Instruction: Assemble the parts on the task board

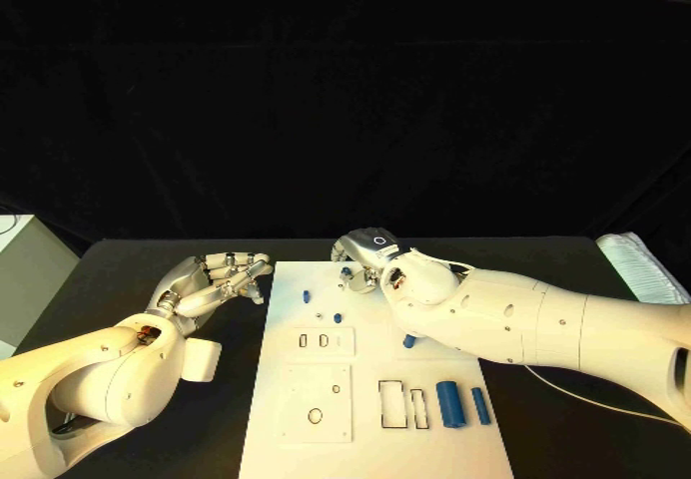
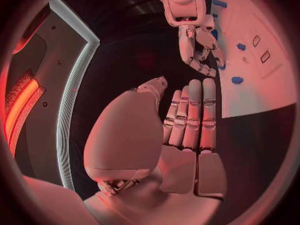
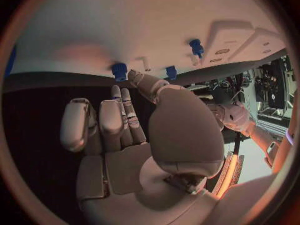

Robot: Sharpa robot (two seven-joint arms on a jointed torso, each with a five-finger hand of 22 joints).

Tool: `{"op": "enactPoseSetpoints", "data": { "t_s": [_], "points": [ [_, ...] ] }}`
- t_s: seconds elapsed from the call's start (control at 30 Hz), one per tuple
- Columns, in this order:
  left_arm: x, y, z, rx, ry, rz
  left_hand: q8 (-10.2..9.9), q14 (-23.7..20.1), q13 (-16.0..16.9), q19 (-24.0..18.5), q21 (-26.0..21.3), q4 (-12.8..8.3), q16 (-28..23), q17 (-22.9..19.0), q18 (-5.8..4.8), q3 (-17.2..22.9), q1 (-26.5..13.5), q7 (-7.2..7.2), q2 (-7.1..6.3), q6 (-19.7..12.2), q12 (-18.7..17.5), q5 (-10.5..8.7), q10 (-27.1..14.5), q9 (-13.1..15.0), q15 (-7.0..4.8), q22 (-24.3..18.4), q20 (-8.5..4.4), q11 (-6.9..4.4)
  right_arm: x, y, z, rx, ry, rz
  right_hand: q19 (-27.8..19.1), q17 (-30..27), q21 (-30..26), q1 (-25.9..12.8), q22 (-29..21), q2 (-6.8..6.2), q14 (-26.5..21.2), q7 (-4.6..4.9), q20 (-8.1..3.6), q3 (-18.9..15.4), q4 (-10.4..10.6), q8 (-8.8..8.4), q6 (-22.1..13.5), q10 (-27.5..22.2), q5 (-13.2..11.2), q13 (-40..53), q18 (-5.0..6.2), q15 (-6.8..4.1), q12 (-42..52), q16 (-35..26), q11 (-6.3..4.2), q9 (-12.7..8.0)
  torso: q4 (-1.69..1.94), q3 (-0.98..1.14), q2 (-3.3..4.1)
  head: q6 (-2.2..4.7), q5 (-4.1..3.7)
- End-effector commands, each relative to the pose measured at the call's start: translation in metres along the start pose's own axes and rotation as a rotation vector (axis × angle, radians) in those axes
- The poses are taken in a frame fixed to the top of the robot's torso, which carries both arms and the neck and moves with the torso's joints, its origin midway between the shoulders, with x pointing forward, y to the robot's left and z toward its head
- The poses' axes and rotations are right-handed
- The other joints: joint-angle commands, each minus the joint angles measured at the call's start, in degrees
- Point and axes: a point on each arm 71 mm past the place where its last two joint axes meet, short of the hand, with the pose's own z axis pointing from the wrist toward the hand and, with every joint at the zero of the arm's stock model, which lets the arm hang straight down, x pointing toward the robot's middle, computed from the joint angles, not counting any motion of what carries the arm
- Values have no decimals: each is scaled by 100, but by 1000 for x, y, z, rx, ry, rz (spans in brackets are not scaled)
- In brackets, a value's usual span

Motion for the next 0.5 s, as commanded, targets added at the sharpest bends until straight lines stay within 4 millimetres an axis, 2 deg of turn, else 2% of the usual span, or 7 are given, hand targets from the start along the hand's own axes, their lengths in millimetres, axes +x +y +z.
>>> {"op": "enactPoseSetpoints", "data": {
  "t_s": [0.03,0.27,0.43,0.5],
  "points": [
    [1,-2,0,7,15,-8,-16,-44,8,-35,15,-9,37,9,28,33,-5,19,-7,-39,-23,-33,-16,5,-10,5,-18,6,-1,1,-1,-17,-10,5,-36,-6,-39,40,-8,-20,-5,7,4,-33,1,-21,-36,-42,5,-7,94,17,4,-19,3,9,0,0,2,1,0],
    [0,-1,1,7,12,-7,-16,-44,8,-35,15,-9,37,9,28,33,-5,19,-7,-39,-23,-33,-16,5,-10,5,-18,6,-6,-2,-11,-22,-43,32,-21,-51,-66,32,-26,-18,-10,-11,1,-154,26,-41,-39,-44,7,-24,95,13,23,-43,-3,11,1,4,-2,8,-2],
    [-2,-1,1,7,7,-4,-16,-44,8,-35,15,-9,37,9,28,33,-5,19,-7,-39,-23,-33,-16,5,-10,5,-18,6,-19,-13,-27,-3,-66,105,44,-87,-76,-51,2,-31,-2,-29,-30,-404,144,-110,-75,165,12,-7,85,-25,112,-56,-54,5,-20,4,-15,38,-5],
    [-4,-1,1,7,4,-3,-16,-44,8,-35,15,-9,37,9,28,33,-5,19,-7,-39,-23,-33,-16,5,-10,5,-18,6,-26,-20,-33,14,-73,129,75,-64,-68,-107,33,-52,14,-39,-56,-508,208,-130,-75,324,4,19,77,-54,173,-34,-90,10,-47,9,-30,44,1]
  ]
}}
